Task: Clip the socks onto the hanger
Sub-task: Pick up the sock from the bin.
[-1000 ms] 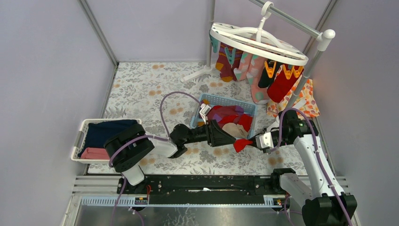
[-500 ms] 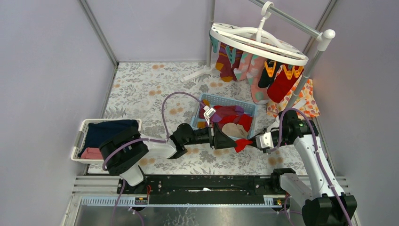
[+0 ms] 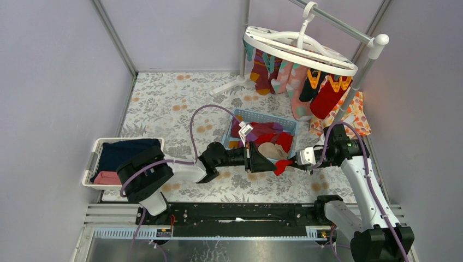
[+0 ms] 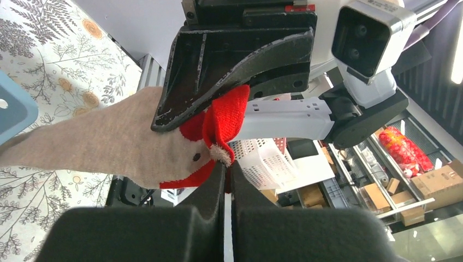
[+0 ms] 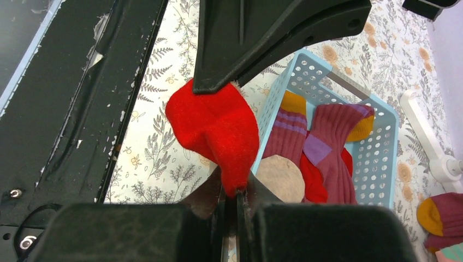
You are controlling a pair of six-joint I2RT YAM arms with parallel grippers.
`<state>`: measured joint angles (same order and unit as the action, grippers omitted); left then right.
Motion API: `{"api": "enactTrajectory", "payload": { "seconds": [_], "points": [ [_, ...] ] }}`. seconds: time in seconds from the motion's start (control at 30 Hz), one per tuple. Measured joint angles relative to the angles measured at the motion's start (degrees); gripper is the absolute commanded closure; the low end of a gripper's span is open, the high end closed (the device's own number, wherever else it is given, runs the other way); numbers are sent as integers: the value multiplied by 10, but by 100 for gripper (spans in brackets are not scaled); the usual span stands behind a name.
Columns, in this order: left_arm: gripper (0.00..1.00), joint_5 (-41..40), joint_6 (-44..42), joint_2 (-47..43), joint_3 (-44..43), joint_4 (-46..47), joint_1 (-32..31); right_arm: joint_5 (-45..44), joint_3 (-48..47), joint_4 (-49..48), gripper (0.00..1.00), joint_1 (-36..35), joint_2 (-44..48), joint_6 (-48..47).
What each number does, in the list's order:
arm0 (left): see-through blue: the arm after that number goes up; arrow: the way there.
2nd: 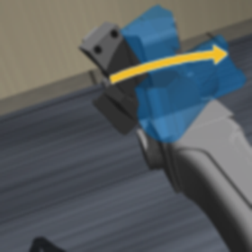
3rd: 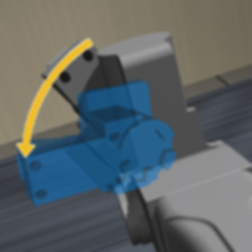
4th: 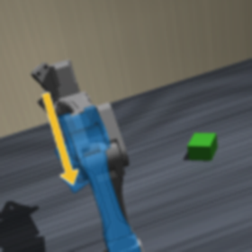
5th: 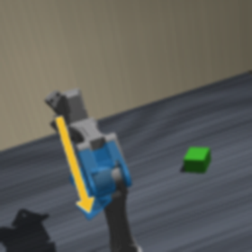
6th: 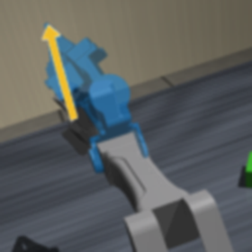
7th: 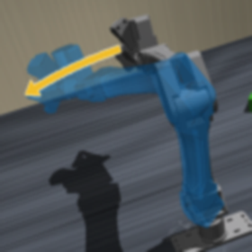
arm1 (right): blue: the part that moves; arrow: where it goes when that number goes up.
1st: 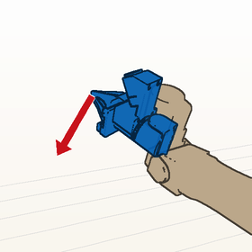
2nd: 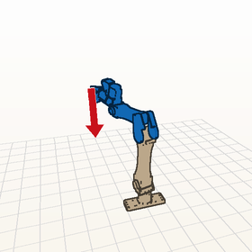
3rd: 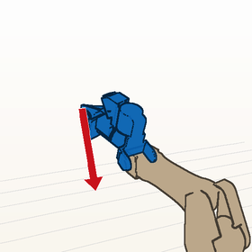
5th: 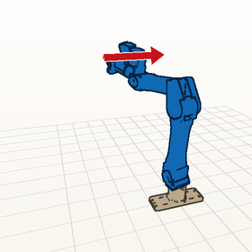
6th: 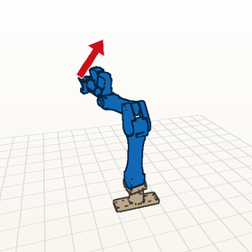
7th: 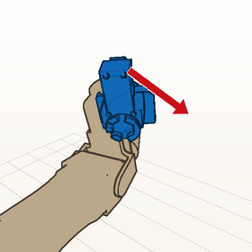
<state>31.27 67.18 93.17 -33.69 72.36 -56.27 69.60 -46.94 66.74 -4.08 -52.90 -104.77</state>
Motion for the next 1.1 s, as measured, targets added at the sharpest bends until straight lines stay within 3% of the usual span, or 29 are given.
{"api": "enactTrajectory", "payload": {
  "seconds": [0.03, 0.1, 0.13, 0.17, 0.2, 0.27, 0.43, 0.6, 0.73, 0.87, 1.1],
  "points": [
    [100, 0, -3, 0, 0, 0, 0, 0, 0, -1, 94, 0, 0, 5],
    [100, -2, -18, -2, 1, -3, 0, 0, 0, -3, 76, 0, 0, 15],
    [100, -3, -30, -5, 1, -9, 0, 0, 0, -4, 56, 0, 0, 21],
    [100, -5, -47, -14, 1, -25, 0, 0, 0, -5, 8, 0, 0, 30],
    [100, -9, -71, -29, 1, -50, 0, 0, 0, -7, 1, 0, 2, 42],
    [100, -31, -150, -75, -1, -124, -3, 2, 0, -10, 0, 2, 4, 61],
    [100, -161, -442, -210, -60, -366, -59, 3, -20, -13, 0, 17, 7, 123],
    [100, -252, -698, -270, -120, -500, -114, 24, -68, -3, 0, 31, 5, 177],
    [100, -314, -859, -269, -147, -583, -145, 51, -91, 14, 0, 31, -2, 193],
    [100, -362, -939, -233, -191, -646, -157, 76, -94, 23, 6, 31, -14, 199],
    [100, -382, -949, -205, -240, -686, -157, 96, -94, 23, 33, 31, -23, 211]
  ]
}}
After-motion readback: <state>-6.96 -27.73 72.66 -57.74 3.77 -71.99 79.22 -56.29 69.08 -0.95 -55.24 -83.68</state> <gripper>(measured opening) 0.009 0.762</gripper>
